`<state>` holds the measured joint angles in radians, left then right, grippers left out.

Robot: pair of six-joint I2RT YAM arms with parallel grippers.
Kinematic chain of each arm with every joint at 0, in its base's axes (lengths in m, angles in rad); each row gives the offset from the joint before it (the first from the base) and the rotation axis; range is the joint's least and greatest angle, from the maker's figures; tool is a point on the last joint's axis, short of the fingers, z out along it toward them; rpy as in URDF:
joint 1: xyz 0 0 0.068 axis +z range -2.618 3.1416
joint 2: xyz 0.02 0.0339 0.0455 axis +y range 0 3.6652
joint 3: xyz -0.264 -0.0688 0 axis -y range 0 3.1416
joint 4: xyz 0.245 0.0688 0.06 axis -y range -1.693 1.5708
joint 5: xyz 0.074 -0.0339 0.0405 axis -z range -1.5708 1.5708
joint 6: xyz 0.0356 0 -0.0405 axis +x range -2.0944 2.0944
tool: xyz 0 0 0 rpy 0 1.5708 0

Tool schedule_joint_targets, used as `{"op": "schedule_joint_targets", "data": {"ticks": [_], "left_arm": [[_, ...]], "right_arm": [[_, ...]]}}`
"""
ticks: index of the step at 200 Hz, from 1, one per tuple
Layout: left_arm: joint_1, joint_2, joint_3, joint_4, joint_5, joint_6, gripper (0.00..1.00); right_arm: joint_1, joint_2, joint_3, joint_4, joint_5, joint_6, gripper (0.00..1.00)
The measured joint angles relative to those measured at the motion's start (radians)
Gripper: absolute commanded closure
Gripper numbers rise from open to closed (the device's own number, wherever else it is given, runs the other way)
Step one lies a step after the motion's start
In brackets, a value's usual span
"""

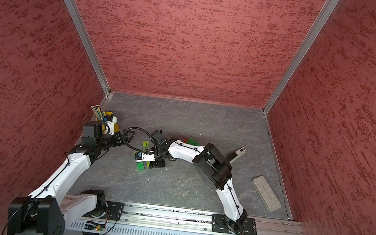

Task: Assemble a spoon with lego
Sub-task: Pick up the lego brick from the center of the board, then assemble the lego brick with the lego brick.

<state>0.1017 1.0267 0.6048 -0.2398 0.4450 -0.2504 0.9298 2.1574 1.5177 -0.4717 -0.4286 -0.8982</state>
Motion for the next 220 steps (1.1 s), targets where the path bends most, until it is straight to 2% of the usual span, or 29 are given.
{"op": "schedule_joint_targets", "data": {"ticks": [13,45,79,108,129,170,220], "left_arm": [[0.0,0.0,0.0,0.0,0.0,0.0,0.0],[-0.003,0.0,0.0,0.0,0.0,0.001,0.0],[-0.012,0.0,0.0,0.0,-0.001,0.001,0.0],[-0.022,-0.011,0.0,0.0,-0.001,0.005,0.0],[-0.046,-0.034,0.0,0.003,0.0,0.016,0.0],[-0.143,-0.083,-0.016,0.051,0.003,0.051,0.0],[-0.281,-0.036,0.0,0.093,0.002,0.112,0.0]], "right_arm": [[0.0,0.0,0.0,-0.008,0.008,0.0,0.56],[0.0,0.0,0.0,-0.018,0.011,0.008,0.7],[0.0,-0.002,0.0,-0.019,0.014,0.036,0.75],[-0.013,-0.032,-0.003,-0.032,0.017,0.09,0.75],[-0.033,-0.109,-0.002,-0.065,0.05,0.149,0.74],[-0.12,-0.303,0.083,-0.222,0.195,0.295,0.72],[-0.267,-0.52,0.037,-0.352,0.358,0.444,0.72]]}}
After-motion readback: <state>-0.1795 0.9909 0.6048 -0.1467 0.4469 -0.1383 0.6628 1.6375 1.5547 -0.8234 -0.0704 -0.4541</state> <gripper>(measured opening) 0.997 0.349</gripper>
